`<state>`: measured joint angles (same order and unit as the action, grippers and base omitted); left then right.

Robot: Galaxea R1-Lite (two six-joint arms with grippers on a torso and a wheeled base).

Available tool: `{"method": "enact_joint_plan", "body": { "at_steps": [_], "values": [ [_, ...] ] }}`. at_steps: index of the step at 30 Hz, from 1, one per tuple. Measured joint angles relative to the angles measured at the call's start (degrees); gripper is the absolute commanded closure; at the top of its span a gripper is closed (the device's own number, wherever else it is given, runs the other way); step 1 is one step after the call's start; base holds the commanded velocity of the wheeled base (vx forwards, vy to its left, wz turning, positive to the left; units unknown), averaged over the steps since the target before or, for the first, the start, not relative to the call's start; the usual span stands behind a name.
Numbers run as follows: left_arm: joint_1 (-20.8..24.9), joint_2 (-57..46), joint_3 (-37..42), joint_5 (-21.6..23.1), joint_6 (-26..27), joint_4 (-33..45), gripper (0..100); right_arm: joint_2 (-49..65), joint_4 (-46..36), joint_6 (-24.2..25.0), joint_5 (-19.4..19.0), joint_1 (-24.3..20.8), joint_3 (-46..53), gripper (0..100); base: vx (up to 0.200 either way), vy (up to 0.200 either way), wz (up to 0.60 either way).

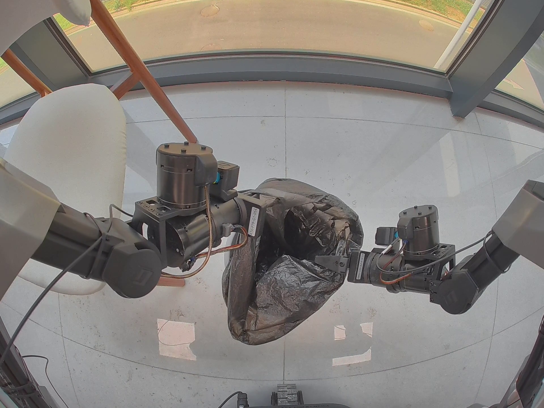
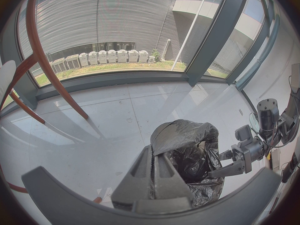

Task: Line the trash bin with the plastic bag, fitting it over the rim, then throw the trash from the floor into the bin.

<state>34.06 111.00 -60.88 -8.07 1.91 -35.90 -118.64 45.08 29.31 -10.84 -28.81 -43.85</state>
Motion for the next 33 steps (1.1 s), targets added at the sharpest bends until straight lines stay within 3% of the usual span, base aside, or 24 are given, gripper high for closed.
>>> {"method": "enact_joint_plan", "body": {
  "at_steps": [1,12,33],
  "values": [
    [0.0,0.09,-0.11,0.0,0.0,0.0,100,-0.22,0.07,0.11,0.66,-0.22,-0.05,100,0.0,0.0,0.0],
    [-0.2,0.13,-0.66,-0.13,0.0,0.33,100,-0.74,0.07,0.63,1.54,-0.74,-0.63,100,0.0,0.0,0.0],
    [-1.21,-0.61,2.01,-0.3,0.27,0.76,100,1.5,-0.3,-6.79,0.85,5.06,-0.44,100,0.0,0.0,0.0]
  ]
}}
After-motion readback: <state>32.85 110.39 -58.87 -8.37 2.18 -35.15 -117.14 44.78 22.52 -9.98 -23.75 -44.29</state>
